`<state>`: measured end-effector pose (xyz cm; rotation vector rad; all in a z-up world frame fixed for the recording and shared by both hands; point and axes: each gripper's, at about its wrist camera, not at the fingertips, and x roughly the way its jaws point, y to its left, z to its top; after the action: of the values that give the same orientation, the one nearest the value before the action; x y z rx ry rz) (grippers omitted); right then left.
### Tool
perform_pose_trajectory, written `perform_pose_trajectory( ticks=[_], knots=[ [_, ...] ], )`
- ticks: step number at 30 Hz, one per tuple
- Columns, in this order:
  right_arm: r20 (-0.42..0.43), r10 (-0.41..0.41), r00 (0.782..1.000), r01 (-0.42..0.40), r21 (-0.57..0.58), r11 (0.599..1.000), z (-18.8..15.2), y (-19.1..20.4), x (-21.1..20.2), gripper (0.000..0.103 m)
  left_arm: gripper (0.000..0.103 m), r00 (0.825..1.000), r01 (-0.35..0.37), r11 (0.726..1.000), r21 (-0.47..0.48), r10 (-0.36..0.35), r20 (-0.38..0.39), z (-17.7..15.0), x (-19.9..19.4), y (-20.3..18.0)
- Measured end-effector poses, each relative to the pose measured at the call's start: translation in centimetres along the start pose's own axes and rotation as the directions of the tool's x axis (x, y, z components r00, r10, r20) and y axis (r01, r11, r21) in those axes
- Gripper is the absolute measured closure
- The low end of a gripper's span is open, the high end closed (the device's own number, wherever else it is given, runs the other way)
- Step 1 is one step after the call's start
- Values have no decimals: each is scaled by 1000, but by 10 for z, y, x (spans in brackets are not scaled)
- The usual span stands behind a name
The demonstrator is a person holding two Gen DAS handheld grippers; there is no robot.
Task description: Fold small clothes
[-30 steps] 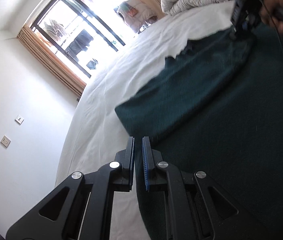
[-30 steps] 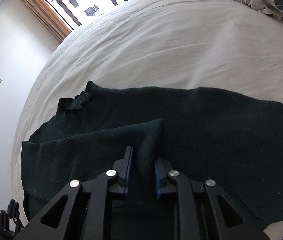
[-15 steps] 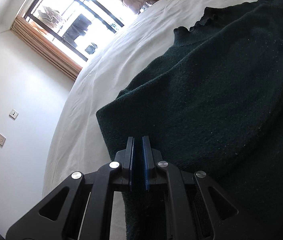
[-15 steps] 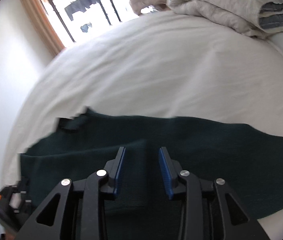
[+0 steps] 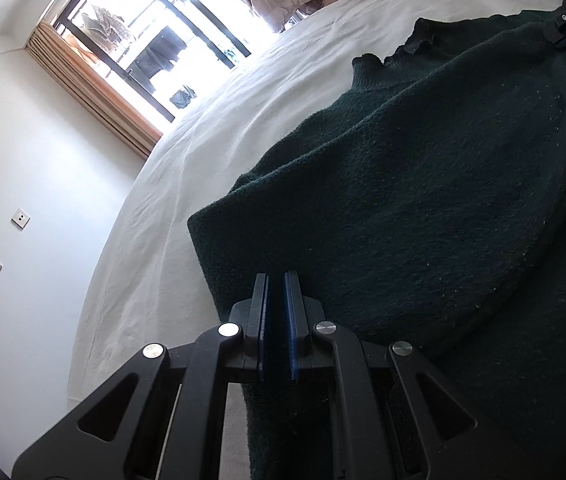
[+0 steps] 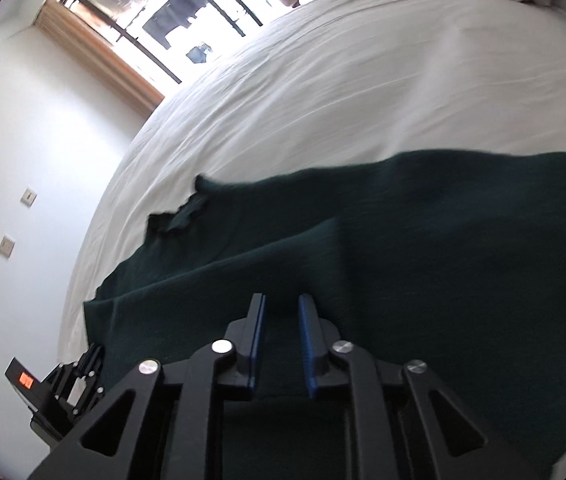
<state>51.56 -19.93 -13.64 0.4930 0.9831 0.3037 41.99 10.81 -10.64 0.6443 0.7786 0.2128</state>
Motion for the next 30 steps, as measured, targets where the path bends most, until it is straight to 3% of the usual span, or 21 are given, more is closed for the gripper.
perform_pose_trajectory(
  ticks=[2,4,6,8,12,14,16,17,19,21,23,27,30],
  knots=[
    [26,-51,998,50,48,998,2,-18,-9,103,95,1000,1,1000,-1,-1,0,0,1,0],
    [55,-105,993,99,94,991,2,-29,-20,99,95,1000,-2,1000,-1,2,1,0,1,-1],
    [74,-86,994,81,70,994,-1,-20,-28,74,95,1000,-4,1000,-1,4,2,1,1,-1],
    [100,-38,994,36,24,999,-7,-3,-34,59,95,1000,-7,1000,1,7,2,1,1,-2],
    [77,122,989,-120,-34,992,-19,27,-28,48,95,1000,-20,1000,10,20,1,1,2,-4],
    [14,140,990,-139,-48,989,-24,32,-12,42,95,1000,-20,1000,9,19,2,1,2,-4],
    [-17,117,993,-118,-50,992,-29,23,-3,52,95,1000,-20,1000,10,20,1,1,2,-4],
    [-10,139,990,-139,-26,990,-29,13,-6,60,95,1000,-21,1000,10,21,2,1,2,-4],
    [22,160,987,-161,68,985,-25,-13,-21,61,95,1000,-20,1000,10,20,1,1,2,-4],
    [97,57,994,-69,123,990,-21,-42,-54,46,95,1000,-20,1000,10,20,2,1,2,-4],
    [189,41,981,-77,186,980,-22,-77,-94,42,95,1000,-23,1000,12,23,2,1,2,-5],
    [322,-29,946,-94,359,929,-37,-158,-170,42,95,999,-35,999,19,35,4,0,2,-6],
    [385,-103,917,-116,505,855,-61,-220,-215,40,95,999,-33,999,17,33,5,-1,3,-5]
  ],
)
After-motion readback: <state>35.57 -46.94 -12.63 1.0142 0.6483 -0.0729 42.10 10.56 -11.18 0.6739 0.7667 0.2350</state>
